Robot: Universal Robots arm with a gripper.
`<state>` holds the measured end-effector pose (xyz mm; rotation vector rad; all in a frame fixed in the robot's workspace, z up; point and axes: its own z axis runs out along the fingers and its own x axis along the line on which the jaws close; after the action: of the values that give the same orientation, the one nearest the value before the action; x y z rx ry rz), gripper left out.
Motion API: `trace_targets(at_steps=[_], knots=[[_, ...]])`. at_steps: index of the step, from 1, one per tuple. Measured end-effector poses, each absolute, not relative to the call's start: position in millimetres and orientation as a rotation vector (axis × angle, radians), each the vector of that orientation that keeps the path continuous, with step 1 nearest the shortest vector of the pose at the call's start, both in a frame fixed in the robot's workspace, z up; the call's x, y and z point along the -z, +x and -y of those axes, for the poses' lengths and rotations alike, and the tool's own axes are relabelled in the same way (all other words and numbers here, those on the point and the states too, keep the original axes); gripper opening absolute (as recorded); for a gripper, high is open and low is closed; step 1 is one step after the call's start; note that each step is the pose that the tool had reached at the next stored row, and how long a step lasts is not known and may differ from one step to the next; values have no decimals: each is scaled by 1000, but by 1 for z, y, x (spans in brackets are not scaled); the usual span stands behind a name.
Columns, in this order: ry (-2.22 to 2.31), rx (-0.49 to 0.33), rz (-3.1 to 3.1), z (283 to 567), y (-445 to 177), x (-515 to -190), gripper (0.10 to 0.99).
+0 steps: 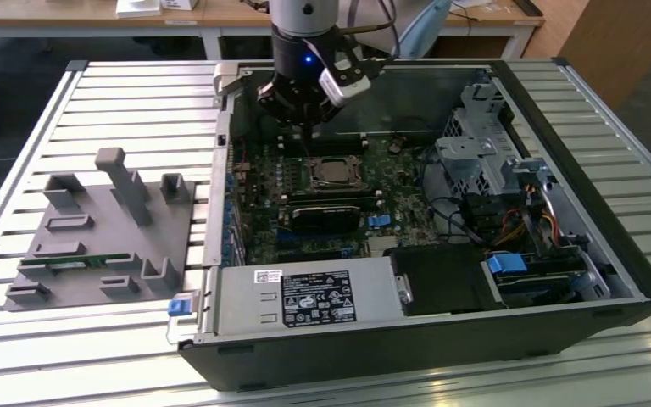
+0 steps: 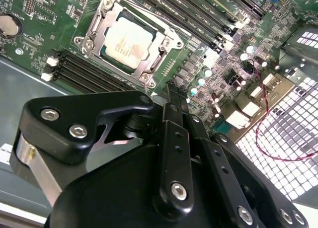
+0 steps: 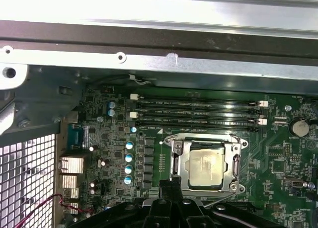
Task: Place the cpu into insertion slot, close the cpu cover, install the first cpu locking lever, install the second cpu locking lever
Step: 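Install the first cpu locking lever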
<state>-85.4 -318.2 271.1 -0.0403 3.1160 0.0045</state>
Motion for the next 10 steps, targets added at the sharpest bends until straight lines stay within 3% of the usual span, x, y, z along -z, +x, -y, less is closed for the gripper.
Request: trace_targets(at_steps=[10], knots=[[-40,-4,-3116,318,-87,-271,106]])
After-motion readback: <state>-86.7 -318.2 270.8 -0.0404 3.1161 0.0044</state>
